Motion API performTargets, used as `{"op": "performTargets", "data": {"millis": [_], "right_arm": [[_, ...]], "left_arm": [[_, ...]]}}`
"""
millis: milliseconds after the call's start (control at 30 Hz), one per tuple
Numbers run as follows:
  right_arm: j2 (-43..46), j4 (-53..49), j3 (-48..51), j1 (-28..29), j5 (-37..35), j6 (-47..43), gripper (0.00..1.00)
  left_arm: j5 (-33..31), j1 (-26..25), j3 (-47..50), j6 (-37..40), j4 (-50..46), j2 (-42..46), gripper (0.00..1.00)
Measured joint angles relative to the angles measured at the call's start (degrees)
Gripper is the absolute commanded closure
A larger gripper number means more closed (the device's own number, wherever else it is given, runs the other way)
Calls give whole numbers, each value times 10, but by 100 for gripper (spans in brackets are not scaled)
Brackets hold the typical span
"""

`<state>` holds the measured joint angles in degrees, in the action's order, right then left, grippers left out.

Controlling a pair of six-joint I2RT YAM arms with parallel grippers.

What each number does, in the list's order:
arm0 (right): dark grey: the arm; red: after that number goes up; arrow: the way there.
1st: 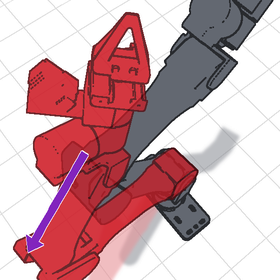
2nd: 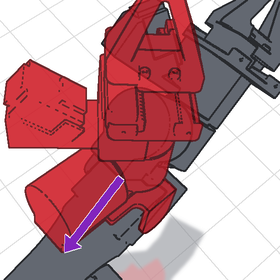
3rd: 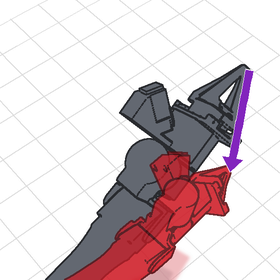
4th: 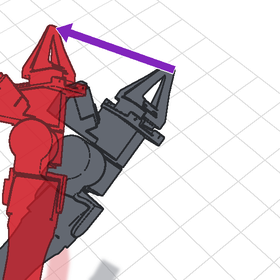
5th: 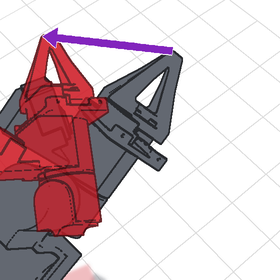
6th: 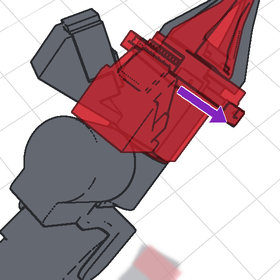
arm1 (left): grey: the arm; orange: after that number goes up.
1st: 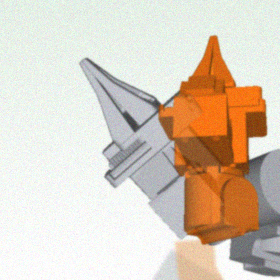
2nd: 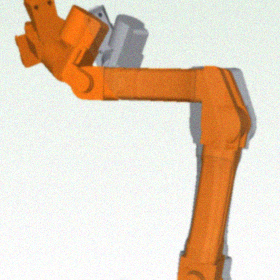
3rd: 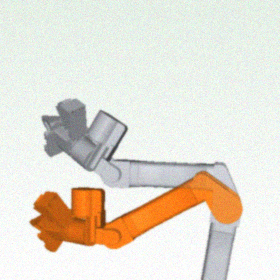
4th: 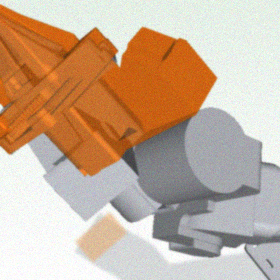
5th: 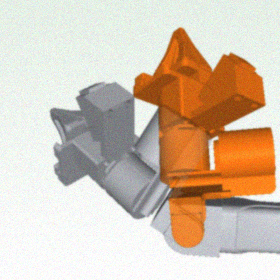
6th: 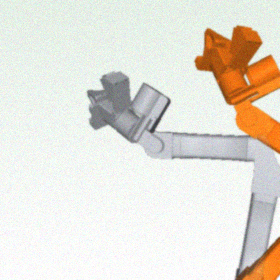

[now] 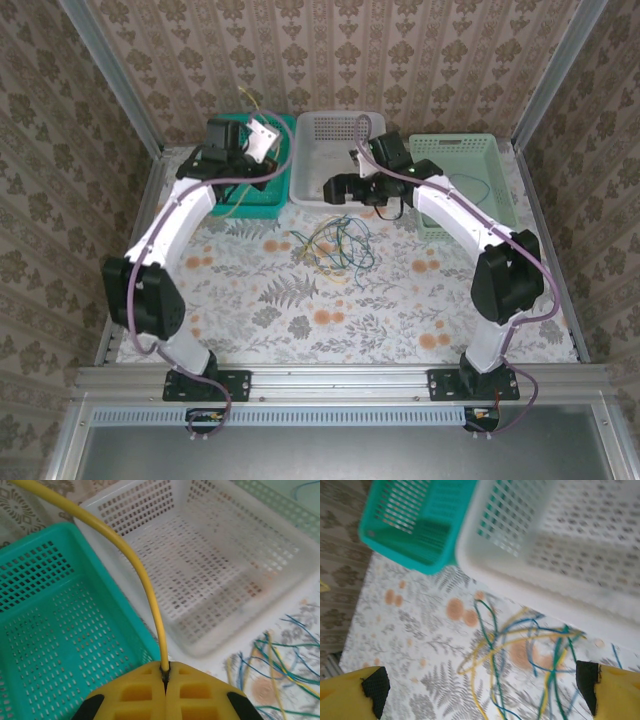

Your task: Untangle the cables

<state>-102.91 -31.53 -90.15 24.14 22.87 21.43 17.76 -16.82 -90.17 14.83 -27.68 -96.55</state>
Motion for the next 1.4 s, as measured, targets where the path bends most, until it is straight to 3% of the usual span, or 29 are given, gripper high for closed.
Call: {"op": "performTargets", "data": {"millis": [333,633,767,833,867,933,967,1133,1233,1400], "right_arm": [[49,19,131,-7,-7,-3,5],[52,31,156,-13,-13,-2,7],[52,38,158,-14,-13,0,6],[52,54,165,-14,-13,0,7],[52,61,169,-14,-13,0,8],[52,65,174,-10,-14,-3,12],[52,66,174,-9,-16,-5,13],[51,65,174,26,-48,-41,23],[51,65,174,49,-63,-62,33],[59,72,189,72,-75,-83,39]], "left_arm": [[24,53,-215,20,-38,-229,100],[52,66,-436,20,-82,-378,99],[68,72,-415,18,-89,-382,81],[72,73,-372,16,-75,-377,60],[72,74,-356,11,-73,-376,56],[67,75,-325,4,-72,-375,34],[63,75,-315,-3,-72,-375,29],[24,75,-252,-35,-52,-342,16],[-4,75,-199,-56,-34,-285,16],[-35,68,-125,-89,10,-163,15]]}}
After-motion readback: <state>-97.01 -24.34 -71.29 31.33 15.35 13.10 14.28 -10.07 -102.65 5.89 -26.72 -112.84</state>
